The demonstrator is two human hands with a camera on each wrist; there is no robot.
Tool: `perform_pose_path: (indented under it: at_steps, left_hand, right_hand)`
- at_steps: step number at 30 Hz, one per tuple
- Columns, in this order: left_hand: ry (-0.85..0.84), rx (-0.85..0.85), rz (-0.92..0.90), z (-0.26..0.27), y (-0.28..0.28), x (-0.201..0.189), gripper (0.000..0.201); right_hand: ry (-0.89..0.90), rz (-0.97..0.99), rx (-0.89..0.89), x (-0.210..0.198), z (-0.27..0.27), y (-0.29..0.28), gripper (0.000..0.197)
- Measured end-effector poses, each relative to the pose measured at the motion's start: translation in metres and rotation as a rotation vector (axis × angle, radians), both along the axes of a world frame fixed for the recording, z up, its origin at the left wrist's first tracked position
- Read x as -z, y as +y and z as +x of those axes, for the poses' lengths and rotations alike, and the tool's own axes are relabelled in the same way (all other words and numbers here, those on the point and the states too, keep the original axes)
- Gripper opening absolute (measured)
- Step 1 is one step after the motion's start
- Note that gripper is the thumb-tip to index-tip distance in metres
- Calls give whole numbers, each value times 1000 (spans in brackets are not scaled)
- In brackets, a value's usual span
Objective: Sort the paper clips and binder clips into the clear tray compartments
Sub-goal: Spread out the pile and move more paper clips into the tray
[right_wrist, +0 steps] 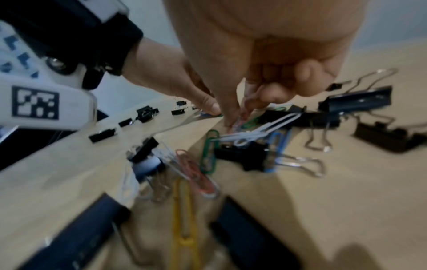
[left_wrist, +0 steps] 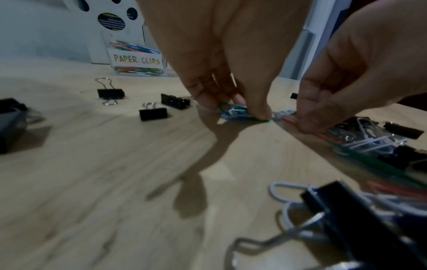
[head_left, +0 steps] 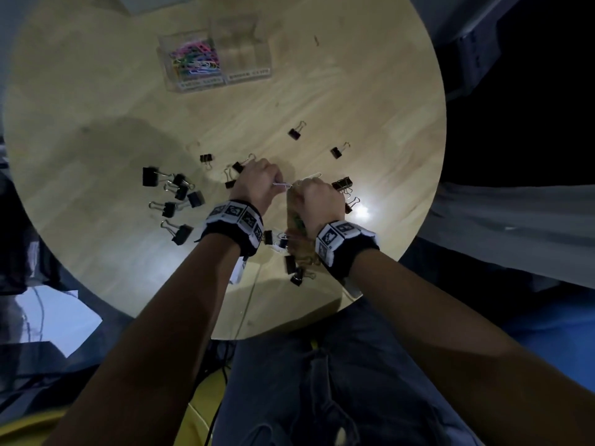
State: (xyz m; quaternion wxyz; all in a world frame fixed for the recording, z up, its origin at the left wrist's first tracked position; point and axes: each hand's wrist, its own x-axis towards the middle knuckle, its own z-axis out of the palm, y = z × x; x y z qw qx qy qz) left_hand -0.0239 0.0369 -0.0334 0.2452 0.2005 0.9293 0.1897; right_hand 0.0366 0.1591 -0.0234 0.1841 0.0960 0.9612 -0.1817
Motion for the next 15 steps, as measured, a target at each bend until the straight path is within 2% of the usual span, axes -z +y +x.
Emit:
perform_pose_path:
  at_steps: [5, 7, 9, 12, 15]
  left_hand:
    - [110, -40, -25, 15, -11, 1, 21]
    - [108, -80, -18, 21, -15, 0, 20]
    - [59, -211, 55, 25, -17, -1, 19]
    - [16, -378, 170, 29, -16, -2, 24]
    - [-47, -464, 250, 28, -5, -5, 24]
  right_hand:
    - [-69, -252, 197, -4, -3, 3, 9]
    - [5, -404, 275, -8, -3, 12, 9]
    - [116, -528, 374, -14, -6, 28, 6]
    - [233, -665, 585, -12, -10, 63, 23]
    - [228, -715, 724, -8, -6, 90, 30]
